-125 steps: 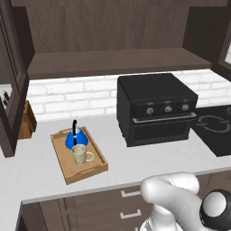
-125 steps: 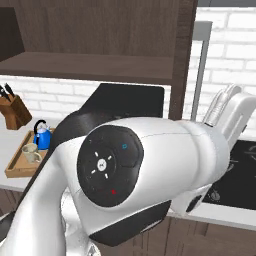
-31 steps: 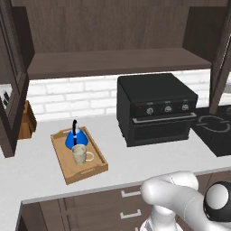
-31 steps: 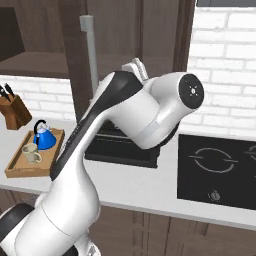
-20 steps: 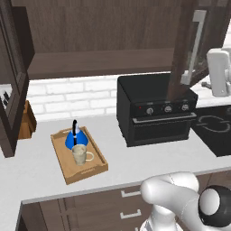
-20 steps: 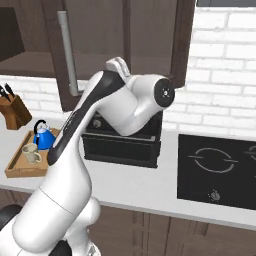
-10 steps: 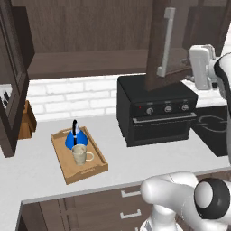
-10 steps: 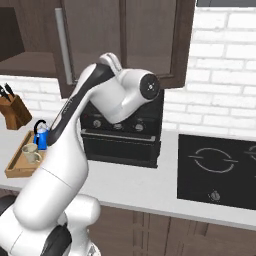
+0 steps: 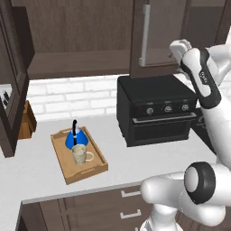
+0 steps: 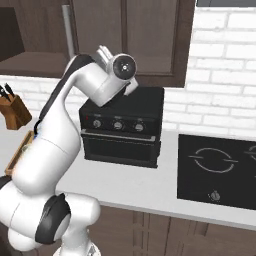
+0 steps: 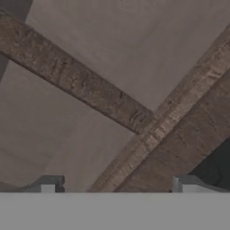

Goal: Pick the kettle from the counter and place it on the tray. Then pick the mug from the cabinet and place it on the tray. Then close the cabinet doors.

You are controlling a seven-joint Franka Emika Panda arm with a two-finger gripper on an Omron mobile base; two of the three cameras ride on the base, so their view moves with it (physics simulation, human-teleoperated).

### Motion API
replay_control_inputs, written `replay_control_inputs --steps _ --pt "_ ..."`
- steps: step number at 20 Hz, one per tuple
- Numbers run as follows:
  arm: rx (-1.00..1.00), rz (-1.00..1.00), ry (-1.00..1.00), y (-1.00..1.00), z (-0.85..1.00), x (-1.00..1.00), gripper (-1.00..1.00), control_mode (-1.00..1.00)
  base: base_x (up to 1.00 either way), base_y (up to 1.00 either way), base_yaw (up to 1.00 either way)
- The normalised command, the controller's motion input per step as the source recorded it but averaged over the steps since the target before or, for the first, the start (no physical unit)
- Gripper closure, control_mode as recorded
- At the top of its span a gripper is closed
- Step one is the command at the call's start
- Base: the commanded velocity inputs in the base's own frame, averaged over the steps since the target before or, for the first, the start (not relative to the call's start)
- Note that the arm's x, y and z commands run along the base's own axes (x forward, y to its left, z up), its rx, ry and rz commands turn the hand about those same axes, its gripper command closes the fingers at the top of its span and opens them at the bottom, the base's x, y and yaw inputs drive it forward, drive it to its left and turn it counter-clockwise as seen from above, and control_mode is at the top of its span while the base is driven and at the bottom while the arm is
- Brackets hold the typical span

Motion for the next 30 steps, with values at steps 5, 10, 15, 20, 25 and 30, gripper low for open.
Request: replay_control_inputs --steps 5,10,15,20,25,30 --pt "-0.14 -0.2 0.0 0.09 -0.12 0.7 -1.0 -1.0 0.0 0.0 0.0" --pt "-0.1 -0.14 0.0 0.0 0.0 0.3 -1.0 -1.0 0.0 0.0 0.0" --pt "-0.07 -0.08 0.0 -0.01 -0.01 0.0 -1.0 -1.0 0.0 0.0 0.0" --pt "0.0 0.0 0.0 0.0 0.11 -0.39 -1.0 -1.0 0.0 0.0 0.0" --pt "-0.02 0.03 0.0 0.09 0.26 -0.59 -1.0 -1.0 0.0 0.0 0.0" --pt "-0.2 0.14 0.0 0.18 0.15 -0.66 -1.0 -1.0 0.0 0.0 0.0"
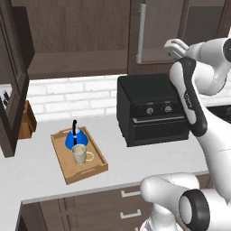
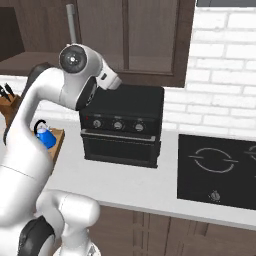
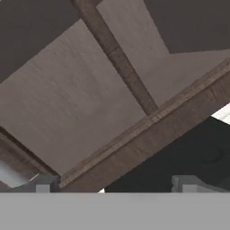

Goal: Pick the kettle from the counter and place it on the tray. Then pick the mug from the cabinet and place it on the tray. Then close the cabinet doors.

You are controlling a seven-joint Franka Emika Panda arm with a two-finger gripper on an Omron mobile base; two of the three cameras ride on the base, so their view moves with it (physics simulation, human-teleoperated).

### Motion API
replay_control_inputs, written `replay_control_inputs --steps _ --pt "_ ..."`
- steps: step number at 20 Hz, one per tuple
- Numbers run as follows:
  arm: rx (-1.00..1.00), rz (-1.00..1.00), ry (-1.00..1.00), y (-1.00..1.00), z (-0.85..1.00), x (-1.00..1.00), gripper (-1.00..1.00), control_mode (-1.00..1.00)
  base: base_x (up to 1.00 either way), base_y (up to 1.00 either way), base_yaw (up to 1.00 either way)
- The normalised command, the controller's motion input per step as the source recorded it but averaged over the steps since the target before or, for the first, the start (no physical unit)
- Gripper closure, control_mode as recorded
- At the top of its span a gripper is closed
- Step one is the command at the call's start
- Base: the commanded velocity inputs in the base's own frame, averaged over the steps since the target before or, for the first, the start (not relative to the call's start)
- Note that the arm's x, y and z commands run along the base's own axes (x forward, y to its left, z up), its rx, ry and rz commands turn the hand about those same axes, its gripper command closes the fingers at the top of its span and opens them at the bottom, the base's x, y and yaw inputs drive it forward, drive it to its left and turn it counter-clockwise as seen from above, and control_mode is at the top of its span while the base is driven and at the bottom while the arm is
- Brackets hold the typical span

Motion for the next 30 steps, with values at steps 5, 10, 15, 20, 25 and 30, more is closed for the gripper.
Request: replay_control_inputs --steps 5,10,15,20,25,30 --pt "-0.32 0.19 0.0 0.18 0.06 -0.61 -1.0 -1.0 0.0 0.0 0.0" --pt "-0.33 0.24 0.0 0.2 0.04 -0.57 -1.0 -1.0 0.0 0.0 0.0" --pt "-0.27 0.24 0.0 0.17 0.05 -0.54 -1.0 -1.0 0.0 0.0 0.0" --pt "-0.25 0.22 0.0 0.2 0.09 -0.51 -1.0 -1.0 0.0 0.0 0.0" --pt "-0.24 0.22 0.0 0.23 0.1 -0.5 -1.0 -1.0 0.0 0.0 0.0" --pt "-0.23 0.21 0.0 0.28 0.07 -0.44 -1.0 -1.0 0.0 0.0 0.0"
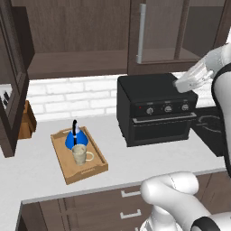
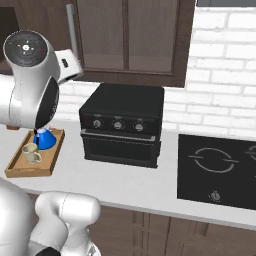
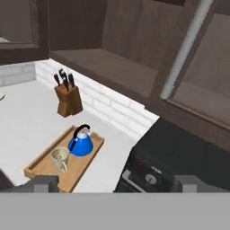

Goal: Pick the kettle from the counter and place it on the tray. Then pick the mug from the cabinet and place it on the tray. Then close the cabinet doors.

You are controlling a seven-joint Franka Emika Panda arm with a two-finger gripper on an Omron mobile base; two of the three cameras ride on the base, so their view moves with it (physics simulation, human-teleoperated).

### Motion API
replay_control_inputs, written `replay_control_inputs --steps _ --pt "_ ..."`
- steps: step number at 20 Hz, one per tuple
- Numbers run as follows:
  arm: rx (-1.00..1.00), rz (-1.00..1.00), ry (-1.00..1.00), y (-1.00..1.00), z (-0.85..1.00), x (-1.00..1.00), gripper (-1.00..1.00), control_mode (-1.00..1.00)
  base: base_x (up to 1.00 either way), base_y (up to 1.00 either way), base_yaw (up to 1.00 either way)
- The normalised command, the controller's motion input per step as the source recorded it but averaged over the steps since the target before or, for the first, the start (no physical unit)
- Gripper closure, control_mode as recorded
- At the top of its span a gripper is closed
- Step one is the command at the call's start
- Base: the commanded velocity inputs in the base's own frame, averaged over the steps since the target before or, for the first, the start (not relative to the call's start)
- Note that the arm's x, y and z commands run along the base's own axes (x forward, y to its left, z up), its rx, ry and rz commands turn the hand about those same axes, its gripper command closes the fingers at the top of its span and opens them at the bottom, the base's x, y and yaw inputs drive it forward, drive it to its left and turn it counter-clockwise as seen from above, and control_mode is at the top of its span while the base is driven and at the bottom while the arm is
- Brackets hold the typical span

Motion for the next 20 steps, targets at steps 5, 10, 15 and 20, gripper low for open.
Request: replay_control_inputs --steps 5,10,15,20 --pt "-0.23 0.26 -0.01 0.34 0.02 -0.43 -1.0 -1.0 0.0 0.0 0.0" --pt "-0.19 0.33 -0.16 0.57 0.0 -0.43 -1.0 -1.0 0.0 0.0 0.0" --pt "-0.12 0.23 -0.22 0.72 -0.12 -0.38 -1.0 -1.0 0.0 0.0 0.0" --pt "-0.06 0.03 -0.26 0.73 -0.17 -0.33 -1.0 -1.0 0.0 0.0 0.0"
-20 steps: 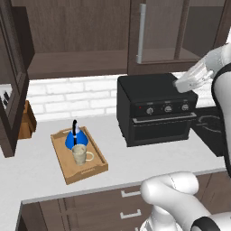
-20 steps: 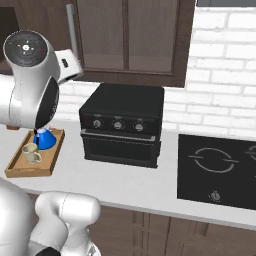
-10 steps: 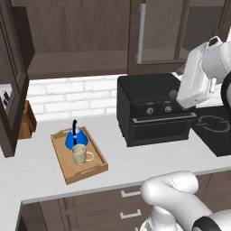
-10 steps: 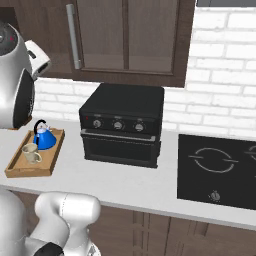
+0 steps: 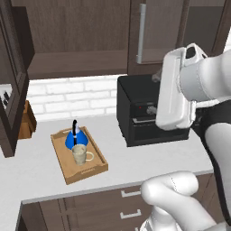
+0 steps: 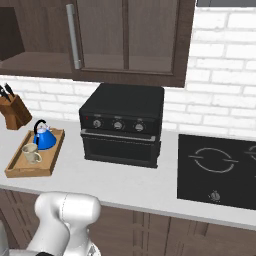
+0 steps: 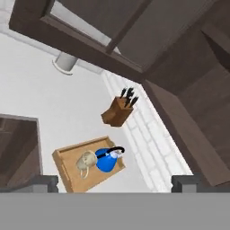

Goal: Pick the kettle from the counter and place it on the tray. Then pick the mug from the cabinet and place it on the tray. Then close the cabinet doors.

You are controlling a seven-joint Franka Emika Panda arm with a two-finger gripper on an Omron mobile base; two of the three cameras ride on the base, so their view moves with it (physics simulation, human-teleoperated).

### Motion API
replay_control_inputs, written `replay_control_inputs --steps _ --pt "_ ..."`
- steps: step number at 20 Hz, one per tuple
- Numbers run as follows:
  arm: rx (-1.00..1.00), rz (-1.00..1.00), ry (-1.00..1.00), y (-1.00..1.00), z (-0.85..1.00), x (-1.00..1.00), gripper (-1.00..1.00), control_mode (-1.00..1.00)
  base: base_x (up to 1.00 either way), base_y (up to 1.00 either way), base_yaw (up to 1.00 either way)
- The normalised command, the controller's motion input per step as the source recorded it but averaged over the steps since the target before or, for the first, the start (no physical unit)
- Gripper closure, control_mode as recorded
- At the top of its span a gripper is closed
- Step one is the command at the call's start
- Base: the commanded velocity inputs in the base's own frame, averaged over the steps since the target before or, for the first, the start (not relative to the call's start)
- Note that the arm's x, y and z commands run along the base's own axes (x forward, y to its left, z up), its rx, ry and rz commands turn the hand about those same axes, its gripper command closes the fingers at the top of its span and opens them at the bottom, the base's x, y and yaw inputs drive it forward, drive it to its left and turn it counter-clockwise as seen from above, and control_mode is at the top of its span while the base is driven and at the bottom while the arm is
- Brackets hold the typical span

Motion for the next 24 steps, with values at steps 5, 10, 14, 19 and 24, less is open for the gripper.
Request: replay_control_inputs --steps 5,10,14,19,24 --pt "0.0 0.0 -0.25 0.63 -0.04 -0.3 -1.0 -1.0 0.0 0.0 0.0" --pt "0.0 0.0 -0.28 0.57 0.06 -0.38 -1.0 -1.0 0.0 0.0 0.0" --pt "0.0 0.04 -0.13 0.58 0.08 -0.43 -1.0 -1.0 0.0 0.0 0.0" --pt "0.0 0.07 -0.19 0.66 0.07 -0.37 -1.0 -1.0 0.0 0.0 0.0" --pt "-0.09 0.14 -0.03 0.73 0.18 -0.27 -1.0 -1.0 0.0 0.0 0.0"
